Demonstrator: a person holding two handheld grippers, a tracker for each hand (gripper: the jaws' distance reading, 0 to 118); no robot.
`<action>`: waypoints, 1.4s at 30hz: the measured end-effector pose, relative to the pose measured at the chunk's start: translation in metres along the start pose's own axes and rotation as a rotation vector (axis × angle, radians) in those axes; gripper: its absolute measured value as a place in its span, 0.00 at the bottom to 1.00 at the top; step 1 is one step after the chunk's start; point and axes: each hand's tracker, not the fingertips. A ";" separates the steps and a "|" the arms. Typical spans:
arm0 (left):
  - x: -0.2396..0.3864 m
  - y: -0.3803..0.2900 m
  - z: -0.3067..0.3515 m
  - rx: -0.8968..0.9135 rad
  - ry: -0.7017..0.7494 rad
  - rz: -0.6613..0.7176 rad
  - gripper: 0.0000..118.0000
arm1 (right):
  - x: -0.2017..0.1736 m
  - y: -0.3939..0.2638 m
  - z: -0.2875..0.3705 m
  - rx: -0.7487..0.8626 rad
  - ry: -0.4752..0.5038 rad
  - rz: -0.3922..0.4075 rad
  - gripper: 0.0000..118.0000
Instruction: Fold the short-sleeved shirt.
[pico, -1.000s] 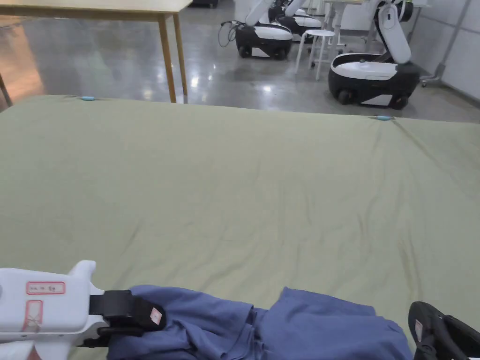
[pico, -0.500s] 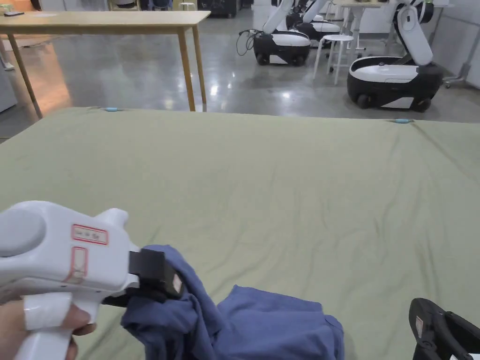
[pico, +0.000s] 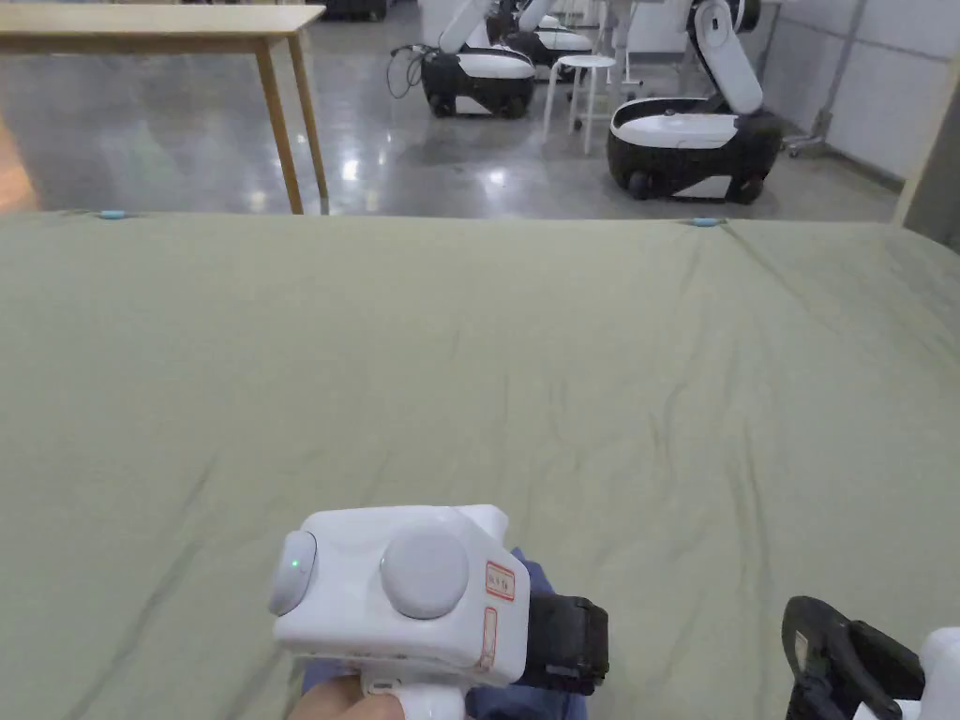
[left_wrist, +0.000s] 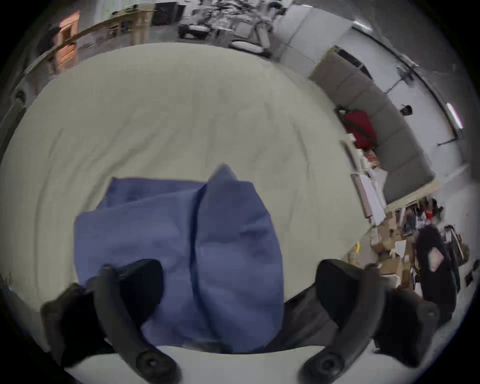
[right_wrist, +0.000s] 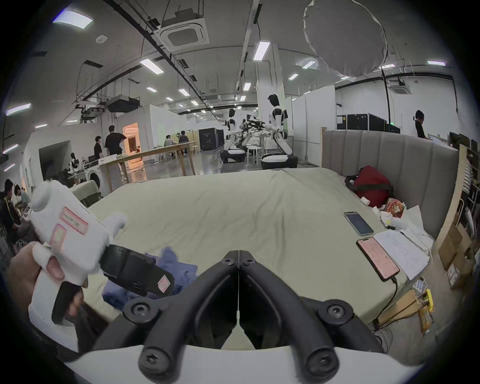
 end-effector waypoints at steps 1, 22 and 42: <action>0.003 -0.002 0.007 0.056 -0.003 0.010 0.79 | 0.001 -0.001 0.000 -0.002 -0.004 0.000 0.01; -0.062 -0.044 -0.087 -0.004 -0.549 0.337 0.01 | 0.004 -0.013 -0.023 -0.153 0.107 -0.083 0.01; -0.221 -0.039 0.056 0.134 -0.243 0.341 0.01 | 0.015 -0.101 -0.257 -0.817 1.034 -0.856 0.01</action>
